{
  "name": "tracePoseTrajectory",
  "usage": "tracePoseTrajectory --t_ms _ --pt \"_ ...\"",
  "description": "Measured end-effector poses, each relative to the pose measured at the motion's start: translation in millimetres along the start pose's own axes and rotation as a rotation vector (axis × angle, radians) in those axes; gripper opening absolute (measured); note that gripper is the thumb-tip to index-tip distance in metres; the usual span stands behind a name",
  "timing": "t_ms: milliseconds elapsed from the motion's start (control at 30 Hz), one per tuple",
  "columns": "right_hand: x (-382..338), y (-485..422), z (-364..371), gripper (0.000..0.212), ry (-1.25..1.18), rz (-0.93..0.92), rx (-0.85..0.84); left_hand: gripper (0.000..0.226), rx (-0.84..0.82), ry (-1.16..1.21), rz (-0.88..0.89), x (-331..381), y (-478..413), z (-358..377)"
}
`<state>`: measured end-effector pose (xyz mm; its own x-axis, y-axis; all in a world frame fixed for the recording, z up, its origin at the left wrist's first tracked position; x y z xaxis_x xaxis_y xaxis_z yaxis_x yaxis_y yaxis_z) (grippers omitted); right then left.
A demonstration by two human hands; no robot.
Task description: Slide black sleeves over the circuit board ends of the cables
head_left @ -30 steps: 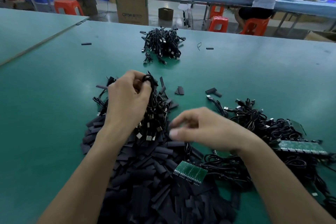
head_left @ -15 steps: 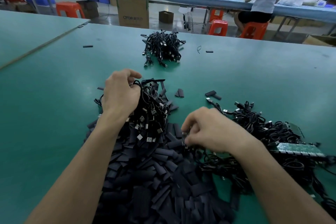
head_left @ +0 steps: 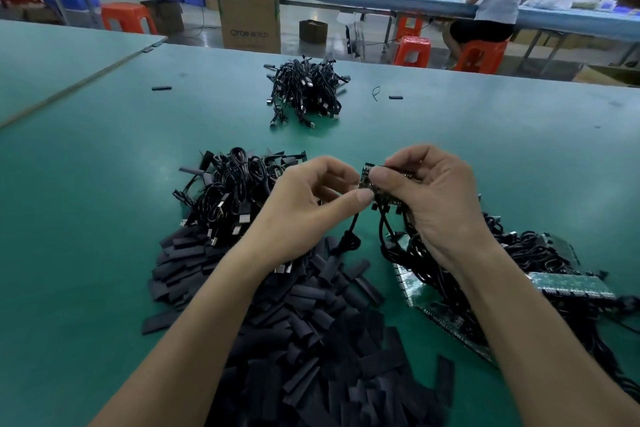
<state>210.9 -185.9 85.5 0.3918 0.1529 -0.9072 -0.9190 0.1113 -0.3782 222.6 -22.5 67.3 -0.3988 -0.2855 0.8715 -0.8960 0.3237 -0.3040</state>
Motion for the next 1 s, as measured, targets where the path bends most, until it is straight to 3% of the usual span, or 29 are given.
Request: tracePoseTrajectory --t_ms 167,400,600,767,1000 --pt "-25 -13 14 0.024 0.123 -0.126 -0.042 0.011 0.084 0.086 0.023 6 -8 0" --pt "-49 -33 27 0.019 0.260 -0.163 -0.020 0.007 0.401 0.039 0.096 26 -17 -23" --pt "-33 -35 31 0.021 0.262 -0.133 -0.055 0.008 0.556 -0.164 0.169 23 -6 -26" --pt "11 -26 19 0.016 0.210 0.059 -0.042 0.017 0.418 -0.218 0.062 4 -5 -22" --pt "43 -11 23 0.009 -0.073 0.292 -0.100 0.017 0.210 0.099 -0.118 -15 -5 -19"
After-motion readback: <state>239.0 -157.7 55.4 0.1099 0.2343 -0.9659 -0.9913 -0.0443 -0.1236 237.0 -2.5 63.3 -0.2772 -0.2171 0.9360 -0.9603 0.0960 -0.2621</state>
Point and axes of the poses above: each hand's wrist, its own y-axis away from the middle knuckle, its own z-axis out of the palm, x = y × z, the point moved 6 cm from there along -y, towards the middle knuckle, and after that the axes turned 9 degrees about -y, right-handed, at the moved point
